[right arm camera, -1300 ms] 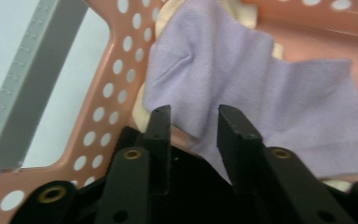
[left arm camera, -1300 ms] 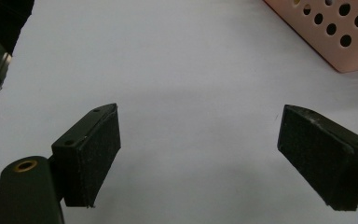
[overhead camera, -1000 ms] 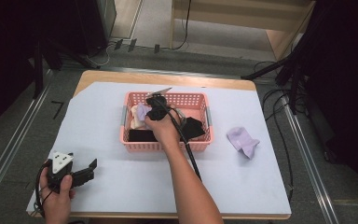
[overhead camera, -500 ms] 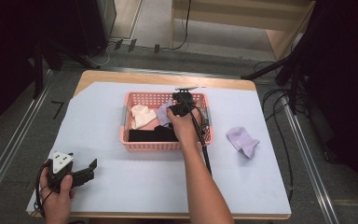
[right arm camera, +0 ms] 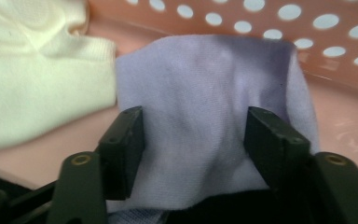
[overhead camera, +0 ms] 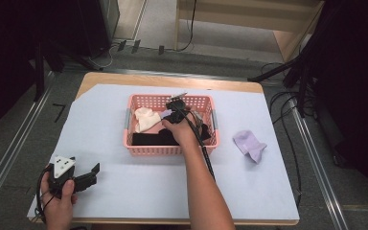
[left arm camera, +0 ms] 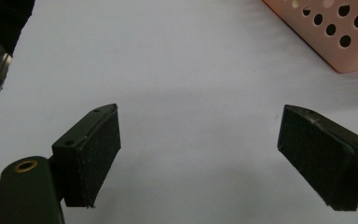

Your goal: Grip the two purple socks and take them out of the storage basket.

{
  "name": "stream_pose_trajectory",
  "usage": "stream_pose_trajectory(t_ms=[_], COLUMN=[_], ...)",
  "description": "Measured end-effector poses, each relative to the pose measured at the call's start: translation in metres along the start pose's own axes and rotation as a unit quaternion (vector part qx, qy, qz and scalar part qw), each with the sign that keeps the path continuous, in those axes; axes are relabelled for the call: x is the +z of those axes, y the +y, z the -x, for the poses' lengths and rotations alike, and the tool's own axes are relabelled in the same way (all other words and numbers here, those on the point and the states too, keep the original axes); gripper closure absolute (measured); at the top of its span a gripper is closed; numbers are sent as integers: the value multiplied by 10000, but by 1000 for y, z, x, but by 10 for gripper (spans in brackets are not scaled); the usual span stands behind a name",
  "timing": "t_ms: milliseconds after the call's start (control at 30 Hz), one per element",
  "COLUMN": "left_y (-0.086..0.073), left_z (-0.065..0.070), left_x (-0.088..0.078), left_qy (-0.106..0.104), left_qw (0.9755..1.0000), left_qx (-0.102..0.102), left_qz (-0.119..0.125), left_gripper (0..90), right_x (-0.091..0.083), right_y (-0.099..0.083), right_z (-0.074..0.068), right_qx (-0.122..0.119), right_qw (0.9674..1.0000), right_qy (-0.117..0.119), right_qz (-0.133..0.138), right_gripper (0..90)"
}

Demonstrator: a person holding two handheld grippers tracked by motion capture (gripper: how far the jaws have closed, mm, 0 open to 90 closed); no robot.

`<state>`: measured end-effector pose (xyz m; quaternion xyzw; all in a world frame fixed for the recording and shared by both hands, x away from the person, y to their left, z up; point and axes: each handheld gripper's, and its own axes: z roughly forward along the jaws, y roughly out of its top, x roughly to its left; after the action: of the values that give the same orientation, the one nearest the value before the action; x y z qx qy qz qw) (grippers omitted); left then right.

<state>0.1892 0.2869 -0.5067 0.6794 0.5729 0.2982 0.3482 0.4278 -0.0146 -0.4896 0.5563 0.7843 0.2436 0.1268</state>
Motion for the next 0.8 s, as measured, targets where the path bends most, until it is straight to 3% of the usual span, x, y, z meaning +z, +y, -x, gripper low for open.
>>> stream_pose_trajectory(t_ms=[133,233,400,533,733,800], left_y=[0,0,0,0,0,0], left_z=[0,0,0,1,1,1], left_x=[0,0,0,0,0,0], left_qy=[1,2,1,5,8,16], left_qw=[10000,10000,10000,10000,10000,10000], left_qx=[3,-4,18,13,22,30], left_qz=[11,6,-2,1,-16,-48], left_gripper=[143,144,144,143,143,144], right_x=[-2,-8,-26,-43,-65,-73], right_y=[1,1,2,0,-8,-13], right_z=[3,4,4,5,12,16], right_qx=[77,46,-63,-6,-177,-171], right_qw=[9999,9999,9969,9916,9803,9745], right_qy=[112,132,366,510,661,740], right_qz=[-21,36,695,1190,1853,2112], right_gripper=[729,770,780,781,780,780])
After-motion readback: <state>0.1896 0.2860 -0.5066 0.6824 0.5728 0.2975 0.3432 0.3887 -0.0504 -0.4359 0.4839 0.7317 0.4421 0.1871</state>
